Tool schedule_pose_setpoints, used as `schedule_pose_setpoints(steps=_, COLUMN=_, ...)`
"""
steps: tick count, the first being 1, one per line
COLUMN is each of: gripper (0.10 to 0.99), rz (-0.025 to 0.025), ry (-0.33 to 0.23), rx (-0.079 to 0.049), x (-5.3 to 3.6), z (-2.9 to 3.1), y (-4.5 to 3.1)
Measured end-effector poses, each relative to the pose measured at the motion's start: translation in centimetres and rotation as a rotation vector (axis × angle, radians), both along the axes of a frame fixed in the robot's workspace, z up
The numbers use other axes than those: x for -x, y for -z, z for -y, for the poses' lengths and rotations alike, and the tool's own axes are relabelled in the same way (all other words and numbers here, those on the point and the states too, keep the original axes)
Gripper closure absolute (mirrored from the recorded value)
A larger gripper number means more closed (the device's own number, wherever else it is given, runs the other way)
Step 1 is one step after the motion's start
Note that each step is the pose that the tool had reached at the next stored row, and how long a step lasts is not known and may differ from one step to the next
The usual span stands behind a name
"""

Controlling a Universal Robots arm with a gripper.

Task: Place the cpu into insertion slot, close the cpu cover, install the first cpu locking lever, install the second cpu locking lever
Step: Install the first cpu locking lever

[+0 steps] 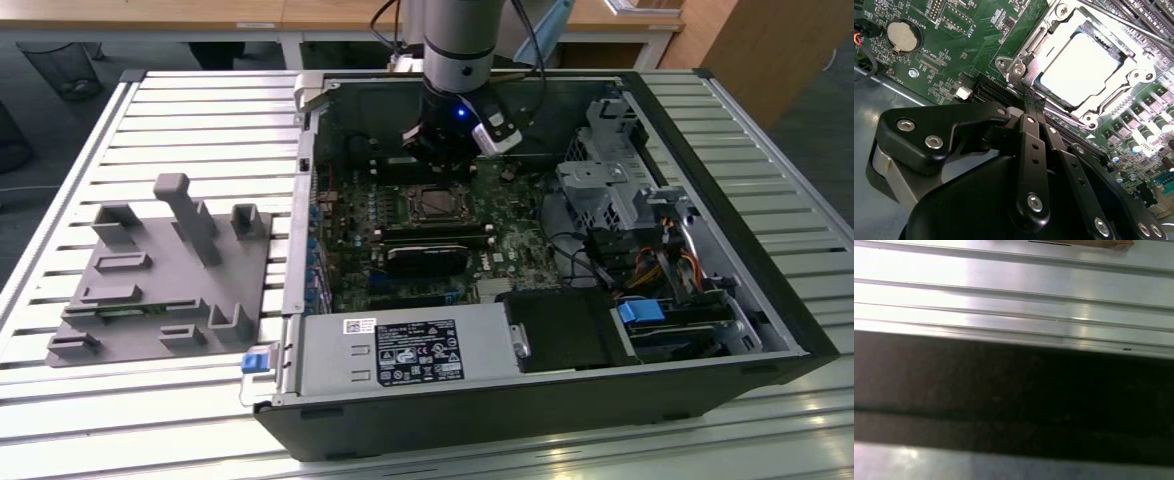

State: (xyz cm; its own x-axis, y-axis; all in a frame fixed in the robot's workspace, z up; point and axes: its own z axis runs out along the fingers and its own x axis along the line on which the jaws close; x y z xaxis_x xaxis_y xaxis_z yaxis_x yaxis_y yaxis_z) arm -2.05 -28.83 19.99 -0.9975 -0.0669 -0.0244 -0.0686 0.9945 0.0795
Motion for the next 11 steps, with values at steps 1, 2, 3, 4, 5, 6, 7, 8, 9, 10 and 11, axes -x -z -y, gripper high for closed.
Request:
schedule_pose_setpoints(steps=1, gripper=0.965, rz=0.0000, ry=0.000, rx=0.002, x=0.00, z=0.00, y=0.04)
schedule_pose_setpoints(steps=2, gripper=0.965, rz=-0.0002, ry=0.000, rx=0.003, x=0.00, z=0.00, y=0.08)
schedule_pose_setpoints(steps=3, gripper=0.965, rz=-0.0003, ry=0.000, rx=0.004, x=0.00, z=0.01, y=0.11)
schedule_pose_setpoints(steps=4, gripper=0.965, rz=-0.0004, ry=0.000, rx=0.006, x=0.00, z=0.01, y=0.15)
schedule_pose_setpoints(steps=5, gripper=0.965, rz=-0.0005, ry=0.000, rx=0.007, x=0.00, z=0.01, y=0.19)
schedule_pose_setpoints(steps=6, gripper=0.965, rz=-0.0003, ry=0.000, rx=0.008, x=0.00, z=0.01, y=0.23)
schedule_pose_setpoints(steps=7, gripper=0.965, rz=-0.0002, ry=0.000, rx=0.009, x=0.00, z=0.00, y=0.26)
schedule_pose_setpoints(steps=8, gripper=0.965, rz=-0.0002, ry=0.000, rx=0.009, x=-0.01, z=0.00, y=0.27)
schedule_pose_setpoints(steps=9, gripper=0.965, rz=0.0000, ry=0.000, rx=0.009, x=-0.01, z=0.00, y=0.28)
schedule_pose_setpoints(steps=10, gripper=0.965, rz=0.0000, ry=0.000, rx=0.009, x=-0.01, z=0.00, y=0.28)
schedule_pose_setpoints(steps=11, gripper=0.965, rz=0.0015, ry=0.000, rx=0.008, x=-0.04, z=-0.04, y=0.34)
